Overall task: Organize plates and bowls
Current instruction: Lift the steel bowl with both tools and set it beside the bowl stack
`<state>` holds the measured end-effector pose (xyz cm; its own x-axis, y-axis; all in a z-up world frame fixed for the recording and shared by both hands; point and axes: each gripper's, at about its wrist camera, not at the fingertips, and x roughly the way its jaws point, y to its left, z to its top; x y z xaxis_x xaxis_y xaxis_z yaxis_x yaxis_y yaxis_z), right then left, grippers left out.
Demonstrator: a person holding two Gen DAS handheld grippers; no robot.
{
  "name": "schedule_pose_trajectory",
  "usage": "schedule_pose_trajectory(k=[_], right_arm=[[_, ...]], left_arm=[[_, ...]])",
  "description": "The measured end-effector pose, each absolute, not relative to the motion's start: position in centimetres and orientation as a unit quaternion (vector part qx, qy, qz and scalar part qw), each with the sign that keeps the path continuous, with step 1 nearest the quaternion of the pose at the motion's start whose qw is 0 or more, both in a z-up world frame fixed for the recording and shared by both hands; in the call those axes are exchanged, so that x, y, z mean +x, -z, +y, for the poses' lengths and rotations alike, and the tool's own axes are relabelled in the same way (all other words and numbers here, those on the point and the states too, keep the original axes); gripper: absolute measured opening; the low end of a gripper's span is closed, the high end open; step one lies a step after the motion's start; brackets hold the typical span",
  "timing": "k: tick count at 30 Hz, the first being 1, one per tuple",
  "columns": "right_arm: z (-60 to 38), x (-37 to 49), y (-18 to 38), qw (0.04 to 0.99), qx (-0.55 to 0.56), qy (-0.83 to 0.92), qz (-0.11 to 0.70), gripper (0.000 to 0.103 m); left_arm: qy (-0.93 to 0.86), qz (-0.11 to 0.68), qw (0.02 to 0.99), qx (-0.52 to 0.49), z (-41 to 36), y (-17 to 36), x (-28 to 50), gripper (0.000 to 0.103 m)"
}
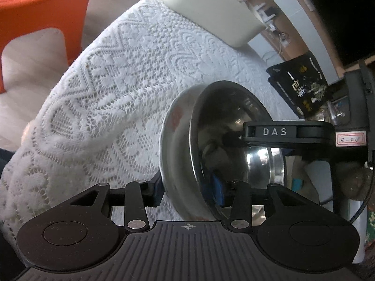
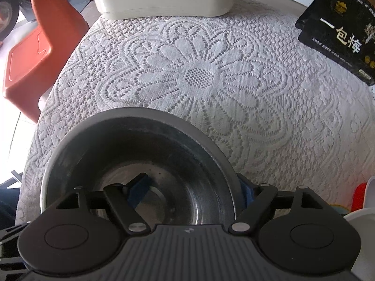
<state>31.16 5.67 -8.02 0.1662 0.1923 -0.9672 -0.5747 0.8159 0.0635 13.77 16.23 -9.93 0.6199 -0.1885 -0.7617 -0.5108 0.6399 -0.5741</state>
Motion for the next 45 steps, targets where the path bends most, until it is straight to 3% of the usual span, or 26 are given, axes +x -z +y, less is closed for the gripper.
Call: schedule_pose_trajectory(k=[25,35,45], right_arm=[[7.6,29.0,7.4,0.734,-0.143,-0.264,0.61,0.08],[4.5,27.3,0.7,0.822,-0.148,-0.289,0.467,0.08],[-5.1,24.6,-4.9,0.876,-0.128,-0.297,0.358,0.084]], left_arm=[[-0.126,0.403,0.808,-0.41,21.0,9.2,12.7,0.045],[-0.173,0.322,0.866,-0.342,19.6,2.6,11.0,0.045],[-0.049,0.333,0.888,-0.314,11.8,-0.7,13.6,0.045]])
